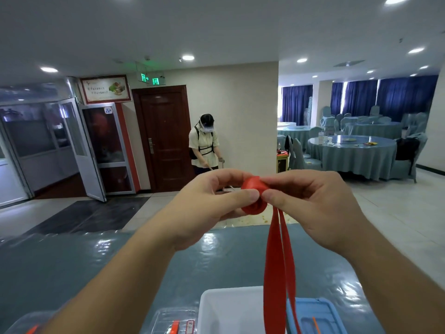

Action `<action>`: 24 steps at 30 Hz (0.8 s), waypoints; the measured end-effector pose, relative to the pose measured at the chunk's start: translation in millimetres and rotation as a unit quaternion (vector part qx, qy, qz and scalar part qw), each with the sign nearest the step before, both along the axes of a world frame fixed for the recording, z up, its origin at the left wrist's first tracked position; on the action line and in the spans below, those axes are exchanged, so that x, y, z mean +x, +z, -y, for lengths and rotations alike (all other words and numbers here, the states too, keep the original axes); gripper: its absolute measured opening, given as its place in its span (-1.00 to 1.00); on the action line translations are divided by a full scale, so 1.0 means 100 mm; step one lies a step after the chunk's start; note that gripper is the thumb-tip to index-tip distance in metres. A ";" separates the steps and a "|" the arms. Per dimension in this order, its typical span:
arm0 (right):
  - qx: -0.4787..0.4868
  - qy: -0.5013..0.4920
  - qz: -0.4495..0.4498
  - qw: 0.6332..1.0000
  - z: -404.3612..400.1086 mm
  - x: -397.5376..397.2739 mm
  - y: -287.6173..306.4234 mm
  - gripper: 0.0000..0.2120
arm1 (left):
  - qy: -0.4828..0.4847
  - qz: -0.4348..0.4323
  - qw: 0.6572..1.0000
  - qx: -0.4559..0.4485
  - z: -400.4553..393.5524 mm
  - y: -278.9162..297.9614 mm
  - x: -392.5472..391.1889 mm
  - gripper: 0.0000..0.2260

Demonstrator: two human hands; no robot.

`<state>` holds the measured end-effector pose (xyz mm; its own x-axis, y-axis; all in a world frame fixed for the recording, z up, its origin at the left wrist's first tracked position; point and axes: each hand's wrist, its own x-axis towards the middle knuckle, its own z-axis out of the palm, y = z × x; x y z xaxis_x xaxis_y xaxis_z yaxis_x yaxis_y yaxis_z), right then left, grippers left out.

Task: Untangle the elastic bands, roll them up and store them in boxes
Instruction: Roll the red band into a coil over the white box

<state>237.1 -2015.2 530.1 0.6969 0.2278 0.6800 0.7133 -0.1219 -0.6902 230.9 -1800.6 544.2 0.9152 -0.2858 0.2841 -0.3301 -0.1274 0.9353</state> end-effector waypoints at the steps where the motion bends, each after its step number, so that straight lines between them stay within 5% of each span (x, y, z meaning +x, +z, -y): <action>1: -0.015 -0.002 0.005 1.000 0.00 0.00 0.01 -0.74 | 0.001 0.004 1.000 0.016 -0.02 0.02 0.00 -0.64; 9: 0.109 0.016 -0.009 0.994 -0.07 0.04 -0.10 -0.62 | -0.029 -0.010 0.989 -0.144 0.08 -0.02 -0.01 -0.63; 14: -0.021 0.014 -0.017 1.000 0.02 0.04 -0.04 -0.69 | 0.004 0.044 0.997 0.070 -0.05 0.09 0.00 -0.74; 17: -0.028 0.021 -0.009 0.999 -0.01 0.05 -0.04 -0.68 | 0.011 0.068 0.992 0.110 -0.10 0.11 -0.03 -0.75; 20: 0.057 0.037 -0.023 0.997 -0.10 0.06 -0.12 -0.65 | 0.006 0.053 0.999 0.010 -0.08 -0.01 -0.06 -0.71; 24: 0.043 0.001 -0.013 0.999 -0.16 0.07 -0.22 -0.63 | -0.034 -0.021 0.989 -0.144 -0.04 -0.21 -0.04 -0.63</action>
